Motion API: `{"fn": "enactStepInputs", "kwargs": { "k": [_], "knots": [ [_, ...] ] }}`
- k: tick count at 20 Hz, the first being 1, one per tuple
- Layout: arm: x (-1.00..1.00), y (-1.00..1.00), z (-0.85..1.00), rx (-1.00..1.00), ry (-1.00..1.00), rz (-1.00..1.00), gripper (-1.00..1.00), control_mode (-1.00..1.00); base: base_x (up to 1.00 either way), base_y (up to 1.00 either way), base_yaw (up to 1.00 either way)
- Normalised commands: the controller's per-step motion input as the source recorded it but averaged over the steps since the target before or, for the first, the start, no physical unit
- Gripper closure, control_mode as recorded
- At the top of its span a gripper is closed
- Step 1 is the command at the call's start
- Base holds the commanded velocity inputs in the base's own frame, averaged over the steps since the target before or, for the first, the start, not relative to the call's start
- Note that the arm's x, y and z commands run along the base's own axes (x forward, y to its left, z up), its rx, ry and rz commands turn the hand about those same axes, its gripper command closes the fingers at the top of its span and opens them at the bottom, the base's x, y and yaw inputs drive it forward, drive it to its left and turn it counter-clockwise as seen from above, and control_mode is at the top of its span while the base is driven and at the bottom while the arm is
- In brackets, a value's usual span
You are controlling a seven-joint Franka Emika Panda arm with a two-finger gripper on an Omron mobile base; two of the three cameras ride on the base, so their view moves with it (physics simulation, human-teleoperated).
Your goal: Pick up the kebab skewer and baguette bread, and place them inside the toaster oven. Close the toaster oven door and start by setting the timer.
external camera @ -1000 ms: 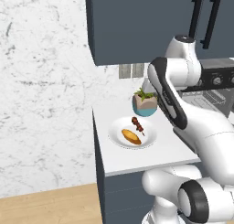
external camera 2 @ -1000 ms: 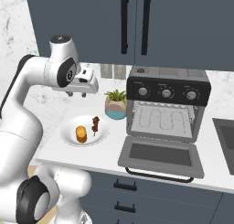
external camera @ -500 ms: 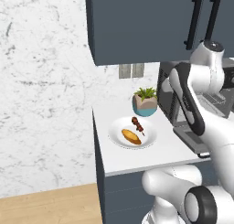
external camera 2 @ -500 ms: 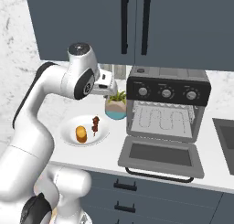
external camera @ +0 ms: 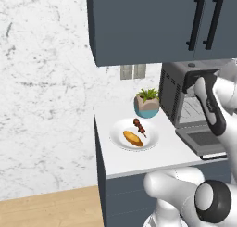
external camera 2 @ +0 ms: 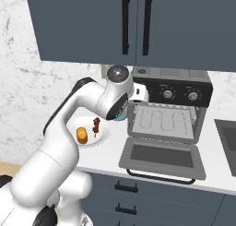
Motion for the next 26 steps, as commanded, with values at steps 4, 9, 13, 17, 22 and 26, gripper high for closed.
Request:
{"fn": "enactStepInputs", "kwargs": {
  "k": [4, 9, 13, 17, 22, 26],
  "knots": [
    [-0.31, -1.0, -0.54, 0.0, -0.18, 0.08, -1.0, -1.0, 0.0, 0.0, 0.0],
    [0.07, -0.96, -0.35, 0.0, -0.16, 0.08, -1.0, -1.0, 0.0, 0.0, 0.0],
    [0.41, -0.94, -0.18, 0.0, -0.09, 0.01, -1.0, -1.0, 0.0, 0.0, 0.0],
    [0.64, -0.66, -0.24, 0.0, -0.02, 0.0, -1.0, -1.0, 0.0, 0.0, 0.0],
    [0.6, -0.22, -0.28, 0.0, 0.0, -0.01, -1.0, -1.0, 0.0, 0.0, 0.0],
    [0.37, -0.01, -0.27, -0.01, -0.01, -0.04, -1.0, -1.0, 0.0, 0.0, 0.0]
  ]
}}
